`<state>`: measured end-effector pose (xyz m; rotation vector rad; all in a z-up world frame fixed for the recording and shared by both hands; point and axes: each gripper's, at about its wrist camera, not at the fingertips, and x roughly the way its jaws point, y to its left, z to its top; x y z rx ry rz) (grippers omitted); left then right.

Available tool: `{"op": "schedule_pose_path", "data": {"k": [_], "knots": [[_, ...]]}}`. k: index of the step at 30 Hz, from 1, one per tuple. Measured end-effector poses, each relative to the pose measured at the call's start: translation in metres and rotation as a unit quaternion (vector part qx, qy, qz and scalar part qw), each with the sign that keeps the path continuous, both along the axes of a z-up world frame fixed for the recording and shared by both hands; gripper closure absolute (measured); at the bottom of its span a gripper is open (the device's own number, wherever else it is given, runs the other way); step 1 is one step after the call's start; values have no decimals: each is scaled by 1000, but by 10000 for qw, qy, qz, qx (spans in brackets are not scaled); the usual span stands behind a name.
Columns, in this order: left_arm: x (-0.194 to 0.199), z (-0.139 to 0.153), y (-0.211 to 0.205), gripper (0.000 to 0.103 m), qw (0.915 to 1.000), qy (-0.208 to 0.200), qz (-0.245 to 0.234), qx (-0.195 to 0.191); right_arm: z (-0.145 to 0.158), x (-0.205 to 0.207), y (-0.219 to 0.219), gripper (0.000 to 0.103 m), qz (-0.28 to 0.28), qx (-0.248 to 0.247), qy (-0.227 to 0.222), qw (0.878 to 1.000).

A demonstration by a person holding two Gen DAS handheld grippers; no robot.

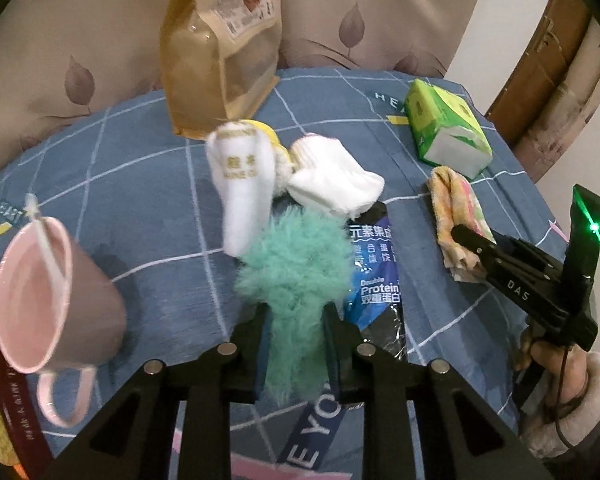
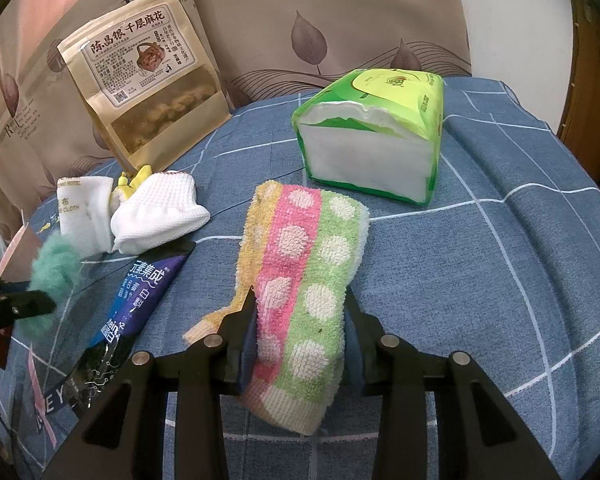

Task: Organize soft objects
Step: 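Grasp the teal fluffy scrunchie with left and carry it to the tin while right holds the towel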

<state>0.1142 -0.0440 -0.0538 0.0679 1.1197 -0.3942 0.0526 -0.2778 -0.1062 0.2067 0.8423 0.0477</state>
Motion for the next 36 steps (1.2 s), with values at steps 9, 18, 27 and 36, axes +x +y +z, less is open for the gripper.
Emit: {"op": "schedule_pose_path", "data": {"k": [9, 18, 27, 36], "knots": [[-3, 20, 29, 80, 9993, -207, 255, 180, 0, 0, 1, 68, -2, -11, 0, 10000], [-6, 41, 67, 80, 9967, -449, 565, 362, -1, 1, 1, 68, -4, -7, 1, 10000], [-7, 64, 139, 80, 9879, -726, 1194, 668, -1, 1, 2, 67, -6, -16, 2, 10000], [0, 75, 236, 80, 9711, -731, 2004, 1068, -1, 1, 2, 67, -10, -25, 1, 10000]]}}
